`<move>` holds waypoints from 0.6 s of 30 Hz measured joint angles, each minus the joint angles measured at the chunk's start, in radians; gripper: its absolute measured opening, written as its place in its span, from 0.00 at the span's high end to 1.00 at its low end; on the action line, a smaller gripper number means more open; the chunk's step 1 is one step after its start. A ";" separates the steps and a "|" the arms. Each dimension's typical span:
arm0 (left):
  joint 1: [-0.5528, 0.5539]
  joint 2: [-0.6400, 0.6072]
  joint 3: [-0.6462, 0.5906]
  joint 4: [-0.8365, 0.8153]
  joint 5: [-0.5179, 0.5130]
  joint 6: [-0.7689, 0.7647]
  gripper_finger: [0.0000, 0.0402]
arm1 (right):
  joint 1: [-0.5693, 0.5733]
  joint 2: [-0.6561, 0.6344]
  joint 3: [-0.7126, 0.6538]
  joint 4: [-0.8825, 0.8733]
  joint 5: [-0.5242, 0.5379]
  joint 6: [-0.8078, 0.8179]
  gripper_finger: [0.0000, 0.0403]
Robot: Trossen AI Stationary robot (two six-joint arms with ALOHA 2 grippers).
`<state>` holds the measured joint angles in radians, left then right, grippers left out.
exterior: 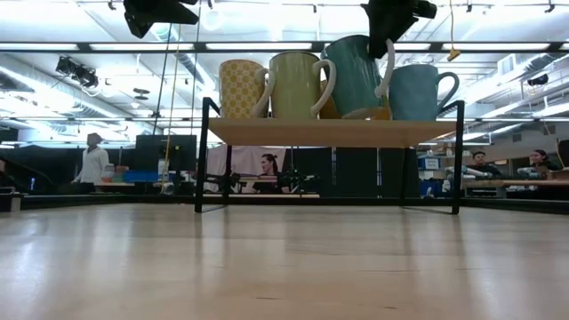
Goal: Place coffee mugs
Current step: Put the blue mug on the shelf
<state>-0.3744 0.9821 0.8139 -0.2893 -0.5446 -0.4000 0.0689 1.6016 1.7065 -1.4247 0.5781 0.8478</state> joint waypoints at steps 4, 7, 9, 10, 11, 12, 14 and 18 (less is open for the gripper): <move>0.000 0.000 0.000 0.000 0.000 0.000 0.58 | 0.000 0.000 0.000 -0.001 0.000 0.000 0.82; 0.000 0.000 0.000 0.000 0.000 0.000 0.58 | 0.000 -0.001 -0.004 0.004 0.001 0.000 0.82; 0.000 0.000 0.000 0.000 0.000 0.000 0.58 | 0.000 -0.003 -0.026 0.022 0.002 0.000 0.82; 0.000 0.000 0.000 0.000 0.000 0.000 0.58 | 0.000 -0.003 -0.041 0.029 0.001 0.000 0.82; 0.000 0.000 0.000 0.000 0.000 0.000 0.58 | 0.000 -0.003 -0.056 0.035 0.000 -0.001 0.82; 0.000 0.000 0.000 0.000 0.000 0.000 0.58 | 0.000 -0.003 -0.071 0.046 0.005 -0.002 0.82; 0.000 0.000 0.000 0.000 0.000 0.001 0.58 | 0.000 -0.003 -0.095 0.058 0.015 -0.002 0.82; 0.000 0.000 0.000 0.000 0.000 0.001 0.58 | -0.001 -0.003 -0.117 0.065 0.016 -0.003 0.82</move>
<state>-0.3747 0.9821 0.8139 -0.2897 -0.5446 -0.3993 0.0677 1.5990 1.5899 -1.3601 0.5937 0.8452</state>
